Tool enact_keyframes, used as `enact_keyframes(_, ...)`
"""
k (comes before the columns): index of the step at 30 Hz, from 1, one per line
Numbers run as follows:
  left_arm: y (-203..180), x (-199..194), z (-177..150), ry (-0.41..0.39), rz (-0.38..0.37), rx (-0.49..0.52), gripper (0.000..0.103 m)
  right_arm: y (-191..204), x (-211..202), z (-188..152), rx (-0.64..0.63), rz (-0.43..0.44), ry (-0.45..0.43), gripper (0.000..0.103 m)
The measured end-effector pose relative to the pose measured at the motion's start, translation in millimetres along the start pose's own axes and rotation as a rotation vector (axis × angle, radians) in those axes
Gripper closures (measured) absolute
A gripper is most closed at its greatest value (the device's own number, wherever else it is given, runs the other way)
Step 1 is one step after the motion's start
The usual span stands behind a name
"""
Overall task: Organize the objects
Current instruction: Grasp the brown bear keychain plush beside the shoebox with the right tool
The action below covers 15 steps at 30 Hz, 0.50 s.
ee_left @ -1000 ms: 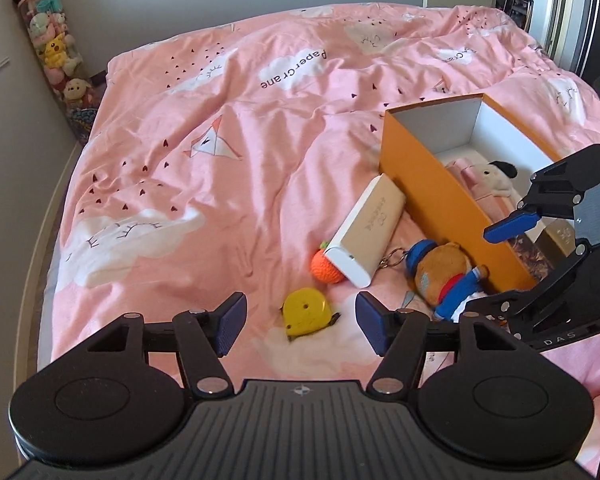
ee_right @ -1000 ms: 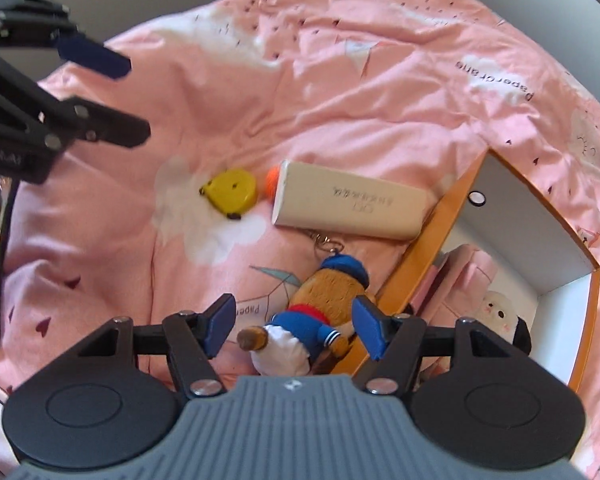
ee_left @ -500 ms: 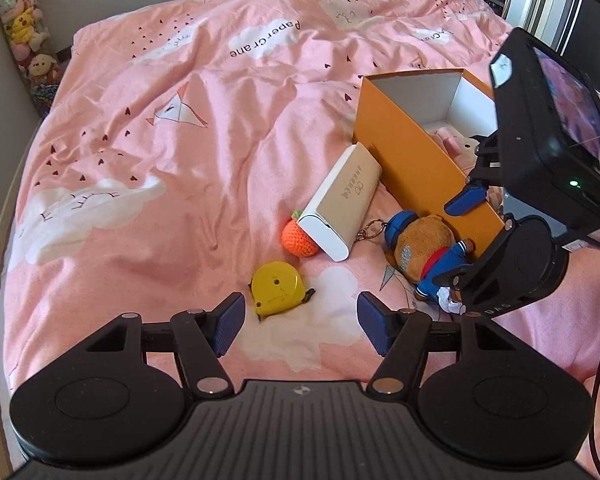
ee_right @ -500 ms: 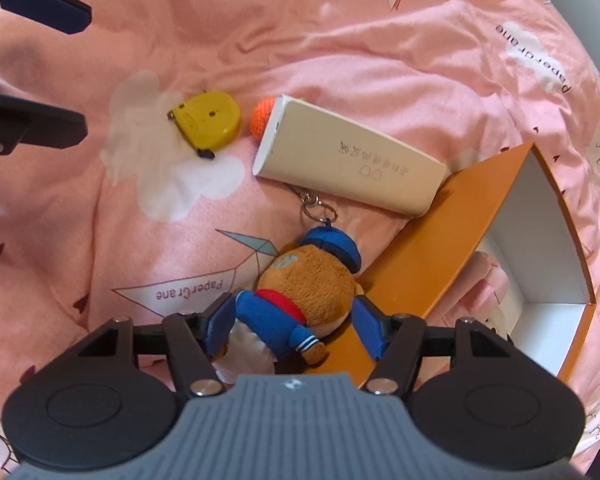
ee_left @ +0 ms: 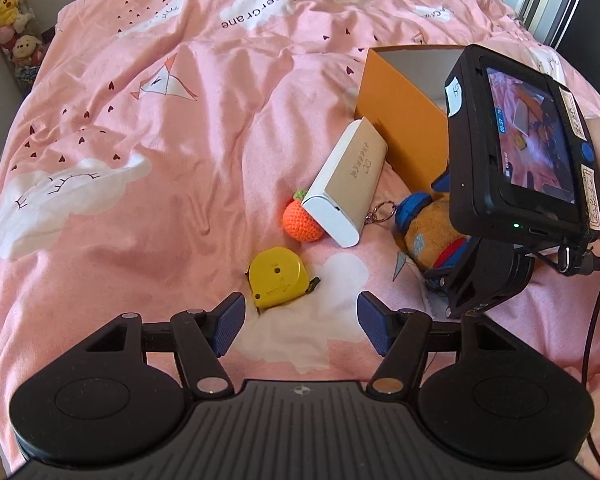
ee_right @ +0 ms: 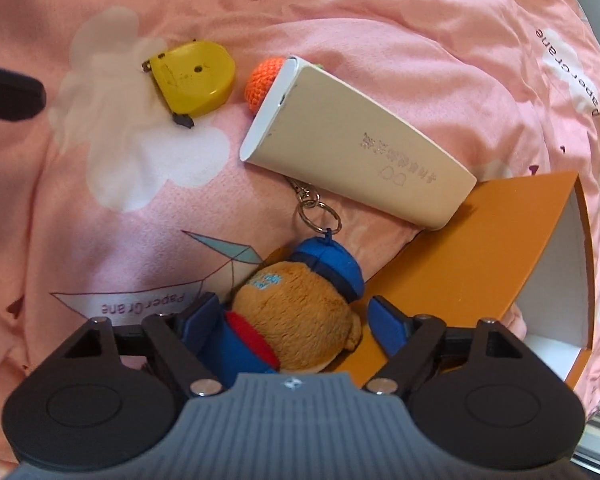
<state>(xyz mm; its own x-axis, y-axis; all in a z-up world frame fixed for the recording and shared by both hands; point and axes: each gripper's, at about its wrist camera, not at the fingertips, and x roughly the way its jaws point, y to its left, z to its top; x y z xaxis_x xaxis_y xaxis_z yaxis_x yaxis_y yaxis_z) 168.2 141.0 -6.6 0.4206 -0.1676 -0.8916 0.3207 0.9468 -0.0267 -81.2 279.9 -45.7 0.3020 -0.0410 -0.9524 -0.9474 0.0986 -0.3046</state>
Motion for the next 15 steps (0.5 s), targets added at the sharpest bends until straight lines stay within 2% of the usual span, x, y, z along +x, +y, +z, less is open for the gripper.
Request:
enact_keyframes(10,4,13,-2,0.051,0.018,0.050,0.028,16,-1,-3,-0.082,-0.003,0.002,0.024)
enact_keyframes(11,4,13,-2,0.053,0.018,0.049,0.028,16,0,-3,-0.075,0.006,0.006,0.026)
enact_keyframes(15,6,11,-2,0.054,0.014,0.040,0.028,8,-6,-1,0.016,0.017,-0.021,0.047)
